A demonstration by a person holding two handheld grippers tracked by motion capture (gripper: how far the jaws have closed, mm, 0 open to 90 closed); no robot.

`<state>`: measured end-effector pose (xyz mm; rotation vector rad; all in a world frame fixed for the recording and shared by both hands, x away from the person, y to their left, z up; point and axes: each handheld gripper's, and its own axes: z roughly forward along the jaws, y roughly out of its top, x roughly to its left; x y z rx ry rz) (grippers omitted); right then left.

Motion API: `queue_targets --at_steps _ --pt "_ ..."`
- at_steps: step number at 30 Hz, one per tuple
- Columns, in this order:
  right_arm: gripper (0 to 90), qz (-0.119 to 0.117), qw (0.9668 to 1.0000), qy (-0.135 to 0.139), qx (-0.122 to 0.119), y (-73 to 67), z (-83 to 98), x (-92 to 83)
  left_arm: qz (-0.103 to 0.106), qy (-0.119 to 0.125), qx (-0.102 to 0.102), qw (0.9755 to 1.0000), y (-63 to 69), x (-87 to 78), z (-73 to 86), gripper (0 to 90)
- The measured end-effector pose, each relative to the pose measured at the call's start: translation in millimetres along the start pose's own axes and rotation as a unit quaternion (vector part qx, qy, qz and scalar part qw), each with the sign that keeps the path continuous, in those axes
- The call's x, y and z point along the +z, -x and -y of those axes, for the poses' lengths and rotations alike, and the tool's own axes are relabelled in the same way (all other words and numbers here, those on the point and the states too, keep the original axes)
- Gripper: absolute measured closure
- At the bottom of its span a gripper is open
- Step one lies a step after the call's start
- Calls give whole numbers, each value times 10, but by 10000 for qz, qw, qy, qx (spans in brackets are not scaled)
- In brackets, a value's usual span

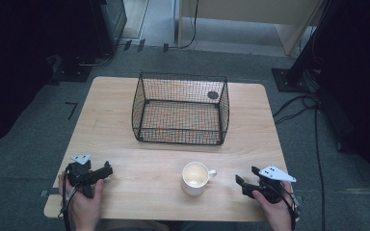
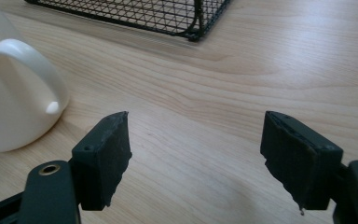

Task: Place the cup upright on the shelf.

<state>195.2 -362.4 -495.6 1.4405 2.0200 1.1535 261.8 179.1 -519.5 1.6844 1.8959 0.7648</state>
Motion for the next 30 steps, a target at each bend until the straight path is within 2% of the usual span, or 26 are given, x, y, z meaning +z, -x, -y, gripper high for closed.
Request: queue_targets --at_steps 5,8,13,23,30 --pt "296 -53 9999 19 -120 -137 -34 63 0 -5 6 10000 -1 -1 0 0" --pt "308 -162 9997 0 -162 -196 -45 91 0 -1 -1 10000 0 0 0 0" --pt "391 -255 9994 -6 -229 -282 -49 146 1 -1 0 10000 0 0 0 0" --pt "426 -569 9979 -125 -299 -433 -44 235 0 0 -1 10000 0 0 0 0" --pt "435 -677 9971 -127 -331 -497 -39 287 0 -2 2 10000 0 0 0 0"
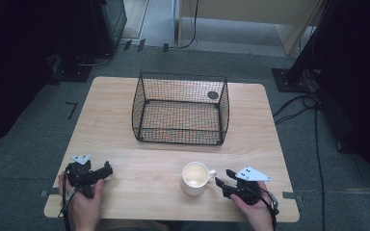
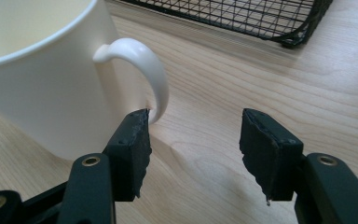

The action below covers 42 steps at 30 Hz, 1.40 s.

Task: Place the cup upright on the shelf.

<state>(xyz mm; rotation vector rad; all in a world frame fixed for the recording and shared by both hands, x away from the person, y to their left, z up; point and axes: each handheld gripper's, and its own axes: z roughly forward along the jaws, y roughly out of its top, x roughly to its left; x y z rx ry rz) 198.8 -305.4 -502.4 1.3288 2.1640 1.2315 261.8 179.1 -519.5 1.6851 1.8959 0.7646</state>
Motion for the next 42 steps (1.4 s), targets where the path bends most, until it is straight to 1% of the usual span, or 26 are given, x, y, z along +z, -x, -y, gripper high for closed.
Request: queue_targets --at_steps 2,3,6,8,9,13,14,18,19,20,21,22,23,27,30,34,36,37,42 --pt "445 -12 10000 8 -6 -9 -3 9 0 2 -1 10000 0 0 0 0" --pt "475 -48 10000 66 -13 -20 -14 28 1 1 1 10000 0 0 0 0" --pt "524 -100 9998 161 38 -45 -32 54 1 1 2 10000 0 0 0 0" --pt "533 -121 9998 171 28 -56 -37 64 1 2 1 10000 0 0 0 0" --pt "578 -113 9997 216 -4 -75 -44 83 2 2 -1 10000 1 0 0 0" --pt "610 -38 9995 318 34 -101 -56 96 2 2 1 10000 0 0 0 0" --pt "619 23 9993 362 58 -125 -59 108 2 2 1 10000 0 0 0 0" --pt "630 174 9989 435 12 -183 -64 135 2 2 1 10000 0 0 0 0" --pt "645 252 9985 495 20 -191 -66 141 1 1 2 10000 0 0 0 0" --pt "669 307 9980 545 83 -195 -70 144 1 1 2 10000 0 0 0 0" --pt "725 255 9979 577 164 -197 -71 147 1 2 1 10000 0 0 0 0" --pt "772 180 9978 619 165 -202 -67 149 2 2 0 10000 0 0 0 0" --pt "802 164 9977 635 139 -215 -64 149 2 2 0 10000 0 0 0 0" --pt "832 363 9969 697 -39 -244 -51 151 2 2 1 10000 0 0 0 0" --pt "846 398 9964 744 -83 -265 -55 132 1 2 1 10000 0 0 0 0" --pt "857 462 9946 891 -251 -289 -85 101 2 0 1 10000 0 0 0 0" --pt "860 453 9938 984 -242 -295 -105 81 2 1 1 10000 0 0 0 0" --pt "860 467 9938 987 -219 -300 -118 75 2 1 2 10000 0 0 0 0" --pt "859 549 9931 1001 -250 -303 -195 80 13 -3 21 10000 1 0 0 0"
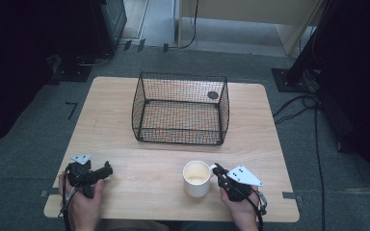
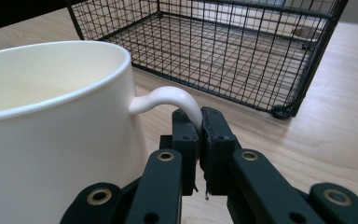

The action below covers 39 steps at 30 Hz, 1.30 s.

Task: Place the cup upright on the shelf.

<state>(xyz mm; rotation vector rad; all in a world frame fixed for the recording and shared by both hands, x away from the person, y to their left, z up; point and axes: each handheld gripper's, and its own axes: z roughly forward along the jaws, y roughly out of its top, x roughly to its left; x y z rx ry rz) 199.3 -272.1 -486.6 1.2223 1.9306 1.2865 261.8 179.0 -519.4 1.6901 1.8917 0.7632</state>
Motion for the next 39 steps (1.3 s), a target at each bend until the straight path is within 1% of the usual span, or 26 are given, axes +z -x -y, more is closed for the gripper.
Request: queue_targets --at_steps 6,8,13,14,16,17,20,25,26,30,33,35,36,37,39 --pt "859 -23 10000 66 14 -8 -98 12 2 -2 0 10000 0 0 0 0" --pt "859 -21 9999 111 18 -10 -168 25 2 0 1 10000 0 0 0 0" --pt "859 -33 10000 70 44 4 -273 42 3 -3 3 10000 0 0 0 0" --pt "858 -33 10000 66 29 13 -326 47 2 0 1 10000 0 0 0 0" --pt "859 -33 10000 76 5 16 -346 49 1 0 2 10000 0 0 0 0" --pt "859 -30 10000 64 -18 16 -403 51 2 -1 1 10000 0 0 0 0" --pt "859 -37 10000 75 -43 20 -479 67 2 -1 1 10000 0 0 0 0" --pt "858 -83 9999 78 -36 18 -571 104 2 0 1 10000 0 0 0 0" --pt "858 -87 9999 71 -3 16 -587 110 2 -1 2 10000 0 0 0 0" --pt "857 -105 9999 55 -36 21 -657 143 2 -1 2 10000 0 0 0 0" --pt "858 -114 9999 89 -49 31 -730 163 2 -1 1 10000 0 0 0 0" --pt "858 -131 9998 122 -9 35 -782 177 2 0 1 10000 0 0 0 0" --pt "858 -131 9998 122 -9 35 -782 177 2 -4 1 10000 0 0 0 0" --pt "857 -121 9998 153 -14 40 -837 198 2 3 -3 10000 1 0 0 0" --pt "858 -129 9998 168 3 44 -892 221 3 1 -5 10000 1 0 0 0"
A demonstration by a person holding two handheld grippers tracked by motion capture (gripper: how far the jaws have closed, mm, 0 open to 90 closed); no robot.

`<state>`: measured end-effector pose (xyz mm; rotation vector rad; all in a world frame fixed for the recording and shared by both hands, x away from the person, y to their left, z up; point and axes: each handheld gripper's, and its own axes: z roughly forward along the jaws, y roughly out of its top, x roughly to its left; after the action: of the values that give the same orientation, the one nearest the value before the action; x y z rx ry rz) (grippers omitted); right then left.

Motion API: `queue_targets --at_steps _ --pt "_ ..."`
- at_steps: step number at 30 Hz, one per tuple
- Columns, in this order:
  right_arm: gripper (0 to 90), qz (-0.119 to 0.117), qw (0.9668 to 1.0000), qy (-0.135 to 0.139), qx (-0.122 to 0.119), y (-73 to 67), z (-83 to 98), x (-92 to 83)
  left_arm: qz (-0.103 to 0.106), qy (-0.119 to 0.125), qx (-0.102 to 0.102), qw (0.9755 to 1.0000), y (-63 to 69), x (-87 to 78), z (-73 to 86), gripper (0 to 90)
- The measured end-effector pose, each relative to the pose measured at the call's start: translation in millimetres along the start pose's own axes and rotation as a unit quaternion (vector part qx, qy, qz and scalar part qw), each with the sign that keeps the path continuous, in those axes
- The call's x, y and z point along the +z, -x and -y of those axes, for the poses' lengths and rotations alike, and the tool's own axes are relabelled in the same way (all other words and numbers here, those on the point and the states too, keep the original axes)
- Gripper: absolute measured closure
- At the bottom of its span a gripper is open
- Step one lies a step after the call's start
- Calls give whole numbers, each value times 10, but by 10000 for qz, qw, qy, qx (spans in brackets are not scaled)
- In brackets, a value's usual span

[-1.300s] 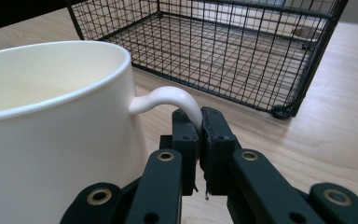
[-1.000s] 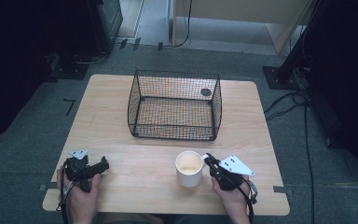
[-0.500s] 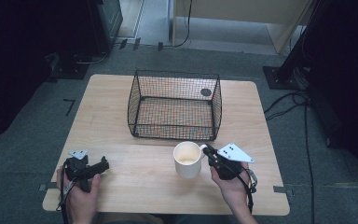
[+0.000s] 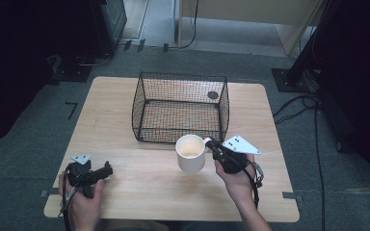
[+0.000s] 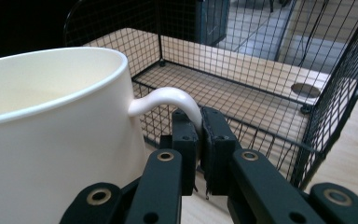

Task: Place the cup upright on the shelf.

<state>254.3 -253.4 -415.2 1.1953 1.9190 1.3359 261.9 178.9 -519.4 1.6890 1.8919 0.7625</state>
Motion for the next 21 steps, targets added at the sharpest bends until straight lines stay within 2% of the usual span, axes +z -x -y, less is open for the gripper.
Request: queue_targets --at_steps 6,11,21 --pt "857 19 10000 14 -41 -1 -153 78 0 10 -11 10000 1 1 0 0" --pt "858 -1 9999 124 25 16 -278 121 -1 7 -5 10000 0 1 -1 0" --pt "858 29 9998 165 74 83 -508 225 2 -2 -1 10000 0 -1 -1 0"
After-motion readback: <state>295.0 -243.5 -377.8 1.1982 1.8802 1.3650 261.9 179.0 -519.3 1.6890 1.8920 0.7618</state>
